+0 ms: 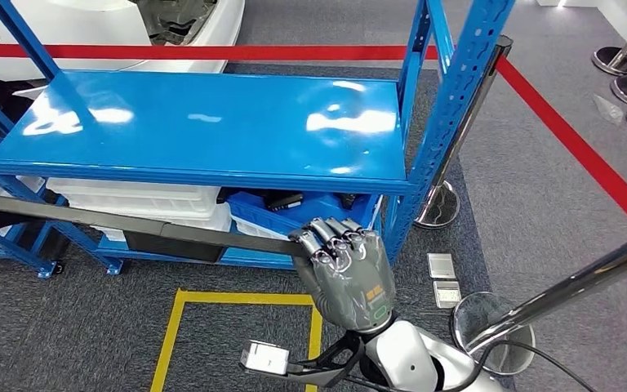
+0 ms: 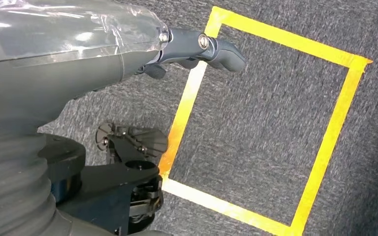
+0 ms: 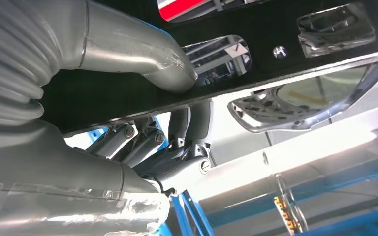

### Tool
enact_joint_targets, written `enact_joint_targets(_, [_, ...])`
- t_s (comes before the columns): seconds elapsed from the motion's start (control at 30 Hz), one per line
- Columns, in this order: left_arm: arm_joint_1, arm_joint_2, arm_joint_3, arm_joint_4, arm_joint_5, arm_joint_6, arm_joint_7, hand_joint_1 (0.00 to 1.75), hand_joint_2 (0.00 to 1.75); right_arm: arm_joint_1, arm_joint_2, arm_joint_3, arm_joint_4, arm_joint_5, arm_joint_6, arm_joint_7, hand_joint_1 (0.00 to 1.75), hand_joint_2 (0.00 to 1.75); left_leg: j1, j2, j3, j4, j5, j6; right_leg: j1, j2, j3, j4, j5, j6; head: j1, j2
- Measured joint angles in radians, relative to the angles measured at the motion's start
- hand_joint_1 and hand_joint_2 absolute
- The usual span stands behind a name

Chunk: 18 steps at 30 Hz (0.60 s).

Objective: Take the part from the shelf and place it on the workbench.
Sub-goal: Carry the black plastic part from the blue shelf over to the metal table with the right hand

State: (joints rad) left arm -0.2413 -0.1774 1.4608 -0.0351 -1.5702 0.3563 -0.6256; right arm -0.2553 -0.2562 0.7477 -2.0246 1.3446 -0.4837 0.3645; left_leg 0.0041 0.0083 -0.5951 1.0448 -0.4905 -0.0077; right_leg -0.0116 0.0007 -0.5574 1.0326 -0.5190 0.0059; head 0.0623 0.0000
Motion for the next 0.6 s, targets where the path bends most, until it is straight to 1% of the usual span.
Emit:
enact_joint_targets(0.03, [0.000,0.000,0.000,0.000,0.000,0.000,0.000,0.00,1.75,0.000,0.000,0.000,0.000,-0.003,-0.001,0.000,1.75,1.75,0.001,-0.001,-0.007,0.019,-0.017,-0.006,-0.001,-0.001,-0.002,-0.003,0.005,-0.007,-0.002,0.000])
enact_joint_targets(0.07, [-0.001,0.000,0.000,0.000,0.000,0.000,0.000,0.00,1.75,0.000,0.001,-0.001,0.000,-0.007,-0.001,0.000,1.75,1.75,0.003,-0.001,-0.020,0.056,-0.045,-0.012,-0.003,-0.002,-0.004,-0.006,0.009,-0.014,-0.006,0.000])
enact_joint_targets(0.13, [0.000,0.000,0.000,0.000,0.000,0.000,0.000,0.00,1.75,0.000,0.002,-0.001,0.000,-0.011,-0.002,-0.002,1.75,1.75,0.005,-0.002,-0.066,0.177,-0.118,-0.021,-0.002,-0.005,-0.013,-0.005,0.015,-0.022,-0.014,0.000])
enact_joint_targets(0.17, [0.000,0.000,0.000,0.000,0.000,0.000,0.000,0.00,1.75,0.000,0.002,-0.001,0.001,-0.012,-0.002,-0.002,1.75,1.75,0.006,-0.002,-0.086,0.233,-0.142,-0.023,-0.001,-0.005,-0.017,-0.004,0.017,-0.023,-0.015,0.000])
enact_joint_targets(0.2, [0.000,0.000,0.000,0.000,0.000,0.000,0.000,0.00,1.75,0.000,0.002,-0.001,0.002,-0.014,-0.002,-0.003,1.75,1.75,0.006,-0.002,-0.092,0.261,-0.149,-0.023,0.000,-0.006,-0.021,-0.002,0.019,-0.024,-0.016,0.000])
enact_joint_targets(0.23, [0.001,0.000,0.000,0.000,0.000,0.000,0.000,0.00,1.75,0.000,0.002,-0.001,0.003,-0.015,-0.002,-0.003,1.75,1.75,0.006,-0.002,-0.080,0.252,-0.137,-0.021,0.001,-0.005,-0.025,0.000,0.020,-0.024,-0.016,0.000])
enact_joint_targets(0.27, [0.000,0.000,0.000,0.000,0.000,0.000,0.000,0.00,1.75,0.000,0.002,-0.001,0.003,-0.017,-0.002,-0.003,1.75,1.75,0.005,-0.002,-0.050,0.205,-0.110,-0.017,0.001,-0.005,-0.026,0.002,0.021,-0.024,-0.017,0.000])
enact_joint_targets(0.3, [0.000,0.000,0.000,0.000,0.000,0.000,0.000,0.00,1.75,0.000,0.002,-0.001,0.004,-0.019,-0.002,-0.004,1.75,1.75,0.004,-0.003,-0.011,0.135,-0.078,-0.011,0.002,-0.005,-0.027,0.003,0.022,-0.023,-0.017,0.000])
enact_joint_targets(0.33, [-0.001,0.000,0.000,0.000,0.000,0.000,0.000,0.00,1.75,-0.001,0.002,-0.001,0.004,-0.022,-0.002,-0.004,1.75,1.75,0.002,-0.004,0.024,0.068,-0.055,-0.005,0.003,-0.004,-0.028,0.005,0.023,-0.021,-0.018,0.000])
enact_joint_targets(0.37, [-0.001,0.000,0.000,0.000,0.000,0.000,0.000,0.00,1.75,-0.001,0.003,-0.001,0.004,-0.025,-0.002,-0.005,1.75,1.75,-0.001,-0.006,0.046,0.018,-0.040,0.001,0.004,-0.004,-0.031,0.006,0.025,-0.017,-0.018,0.000])
enact_joint_targets(0.4, [-0.001,0.000,0.000,0.000,0.000,0.001,0.000,0.00,1.75,-0.001,0.004,-0.001,0.004,-0.029,-0.002,-0.006,1.75,1.75,-0.004,-0.007,0.055,-0.009,-0.035,0.004,0.004,-0.005,-0.034,0.007,0.028,-0.012,-0.019,0.000])
enact_joint_targets(0.43, [-0.001,0.000,0.000,0.000,0.000,0.001,0.000,0.00,1.75,-0.002,0.004,-0.001,0.004,-0.033,-0.002,-0.007,1.75,1.75,-0.007,-0.008,0.054,-0.016,-0.035,0.007,0.004,-0.005,-0.038,0.006,0.031,-0.006,-0.019,0.000])
enact_joint_targets(0.5, [0.000,0.000,0.000,0.000,0.000,0.003,0.001,0.00,1.75,-0.002,0.004,-0.002,0.005,-0.038,-0.003,-0.012,1.75,1.75,-0.003,-0.006,0.050,-0.027,-0.024,0.017,0.004,-0.005,-0.041,0.004,0.035,0.007,-0.019,0.000])
enact_joint_targets(0.53, [0.000,0.000,0.000,0.000,0.000,0.005,0.001,0.00,1.75,-0.004,0.004,-0.002,0.005,-0.039,-0.004,-0.014,1.75,1.75,0.000,-0.005,0.049,-0.035,-0.016,0.024,0.004,-0.005,-0.045,0.013,0.024,0.013,-0.017,0.000])
enact_joint_targets(0.57, [-0.001,-0.001,0.000,0.000,0.000,0.006,0.001,0.00,1.75,-0.005,0.004,-0.002,0.006,-0.039,-0.006,-0.016,1.75,1.75,0.004,-0.003,0.047,-0.042,-0.008,0.030,0.004,-0.004,-0.056,0.041,0.001,0.018,-0.013,0.000])
enact_joint_targets(0.6, [-0.001,-0.001,0.000,0.000,0.000,0.006,0.001,0.00,1.75,-0.007,0.004,-0.003,0.007,-0.040,-0.007,-0.018,1.75,1.75,0.005,-0.001,0.043,-0.045,-0.003,0.034,0.003,-0.003,-0.075,0.089,-0.033,0.022,-0.009,0.000])
